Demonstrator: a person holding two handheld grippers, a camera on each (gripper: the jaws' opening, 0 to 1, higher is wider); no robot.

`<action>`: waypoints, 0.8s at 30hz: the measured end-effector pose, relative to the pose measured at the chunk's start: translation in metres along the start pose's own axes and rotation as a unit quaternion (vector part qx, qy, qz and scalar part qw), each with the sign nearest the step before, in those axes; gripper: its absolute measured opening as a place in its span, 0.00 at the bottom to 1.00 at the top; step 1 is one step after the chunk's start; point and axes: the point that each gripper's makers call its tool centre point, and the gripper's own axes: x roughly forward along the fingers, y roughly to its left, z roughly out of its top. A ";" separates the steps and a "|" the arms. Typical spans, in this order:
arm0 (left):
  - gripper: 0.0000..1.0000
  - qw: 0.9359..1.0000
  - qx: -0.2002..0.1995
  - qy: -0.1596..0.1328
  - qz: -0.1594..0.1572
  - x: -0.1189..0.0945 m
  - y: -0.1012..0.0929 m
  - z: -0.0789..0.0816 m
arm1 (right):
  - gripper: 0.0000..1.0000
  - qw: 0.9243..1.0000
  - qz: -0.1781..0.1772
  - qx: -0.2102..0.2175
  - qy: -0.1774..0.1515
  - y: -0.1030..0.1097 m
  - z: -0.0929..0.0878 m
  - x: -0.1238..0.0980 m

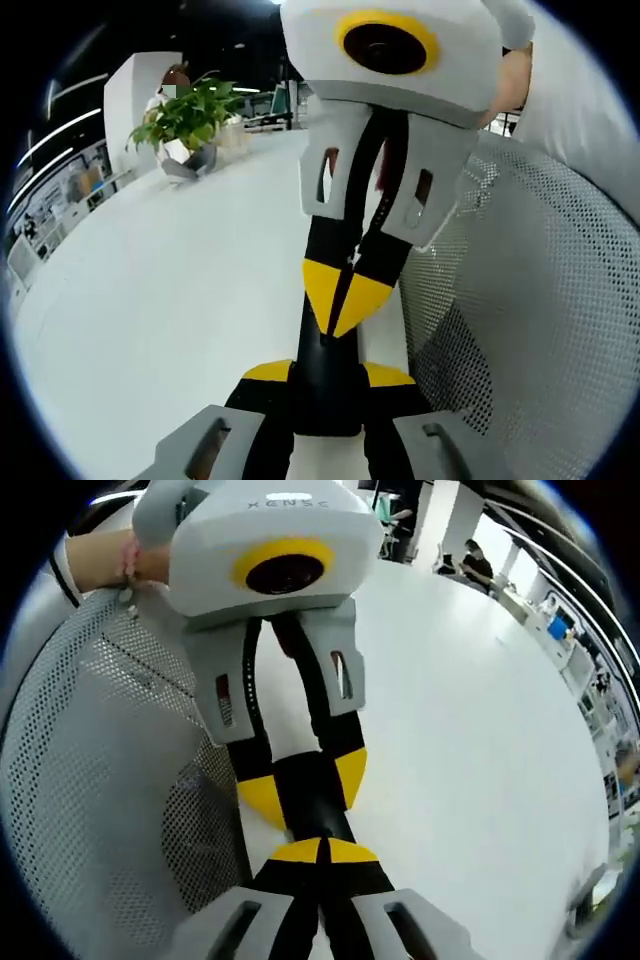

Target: Press the specified remote control buttons in sequence, fully releasing each button before pressing the next.

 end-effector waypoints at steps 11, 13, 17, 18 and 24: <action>0.24 1.000 -0.005 0.002 0.004 0.000 0.001 0.000 | 0.00 1.000 0.014 -0.008 -0.021 0.000 0.002 -0.001; 0.24 1.000 -0.008 0.000 0.003 0.000 0.002 0.001 | 0.00 0.999 0.011 -0.024 -0.023 0.001 0.001 -0.002; 0.24 1.000 -0.015 -0.007 0.003 -0.001 0.002 0.001 | 0.00 0.997 0.004 -0.070 -0.022 0.002 0.002 -0.001; 0.24 1.000 -0.015 -0.007 0.004 -0.001 0.002 0.001 | 0.00 0.996 0.001 -0.081 -0.023 0.002 0.002 -0.001; 0.24 1.000 -0.008 -0.001 0.007 -0.001 0.001 0.001 | 0.00 0.992 -0.016 -0.120 -0.024 0.004 0.001 -0.001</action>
